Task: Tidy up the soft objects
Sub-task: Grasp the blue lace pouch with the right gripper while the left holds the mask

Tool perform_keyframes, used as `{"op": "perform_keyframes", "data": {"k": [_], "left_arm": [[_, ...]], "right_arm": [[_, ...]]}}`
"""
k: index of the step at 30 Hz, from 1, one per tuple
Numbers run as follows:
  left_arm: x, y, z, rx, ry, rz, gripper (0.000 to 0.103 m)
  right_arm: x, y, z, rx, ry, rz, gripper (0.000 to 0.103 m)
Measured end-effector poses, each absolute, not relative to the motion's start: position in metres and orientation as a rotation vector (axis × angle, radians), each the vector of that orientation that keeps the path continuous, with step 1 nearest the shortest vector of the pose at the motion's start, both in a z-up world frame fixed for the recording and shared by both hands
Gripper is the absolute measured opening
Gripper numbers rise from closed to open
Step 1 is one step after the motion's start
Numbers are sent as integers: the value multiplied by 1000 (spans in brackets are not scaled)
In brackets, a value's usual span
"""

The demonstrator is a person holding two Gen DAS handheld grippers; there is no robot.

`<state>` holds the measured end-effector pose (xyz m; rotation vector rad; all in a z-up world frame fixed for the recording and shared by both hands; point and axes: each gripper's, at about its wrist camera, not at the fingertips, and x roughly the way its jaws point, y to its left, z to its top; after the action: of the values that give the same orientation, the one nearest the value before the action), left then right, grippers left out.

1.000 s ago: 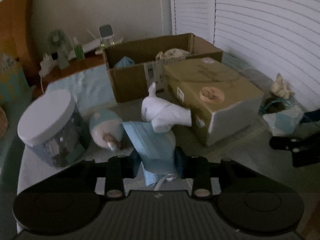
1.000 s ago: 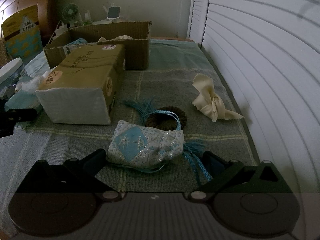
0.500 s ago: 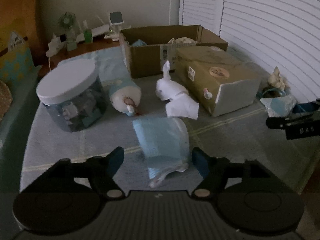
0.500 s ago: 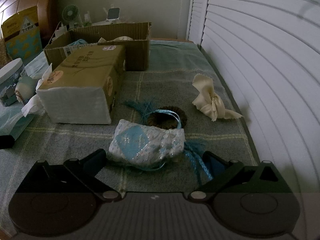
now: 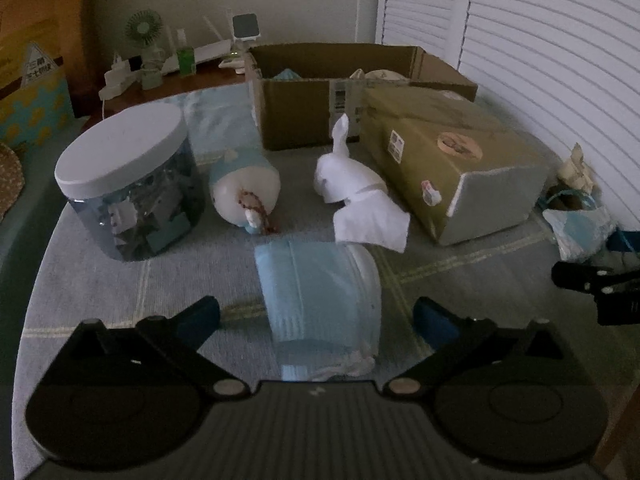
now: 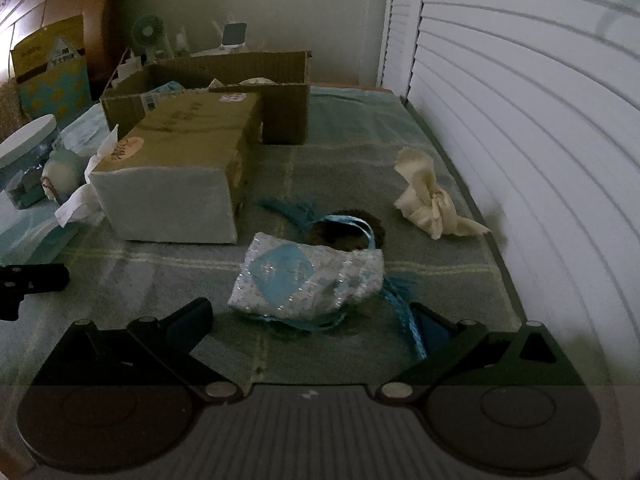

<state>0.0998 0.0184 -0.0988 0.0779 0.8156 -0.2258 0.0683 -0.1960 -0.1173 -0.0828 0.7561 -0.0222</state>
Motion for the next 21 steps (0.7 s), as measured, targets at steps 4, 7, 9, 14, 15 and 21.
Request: {"op": "perform_keyframes", "data": {"k": [4,7,9,14,15,21], "left_arm": [[102,13,-95,86,817,-215,99],[100,5,-89,130,791,-194,99],[101,3,-88,138,782,-195,98],[109,9,-92,59,826,-202,79],[109,10,-91,60,822,-194,71],[106,19,-90,51,807,-197,54]], "right_arm": [[68,-195,-118,-84,749,-22,103],[69,-196,-118,-87,751,-18,103],[69,-196,-117,-90,757,-19,103],[70,-191,-114,-112,774,-33,103],[70,-190,-113,-120,777,-37,103],[68,-185,-98,-136,749,-80,103]]}}
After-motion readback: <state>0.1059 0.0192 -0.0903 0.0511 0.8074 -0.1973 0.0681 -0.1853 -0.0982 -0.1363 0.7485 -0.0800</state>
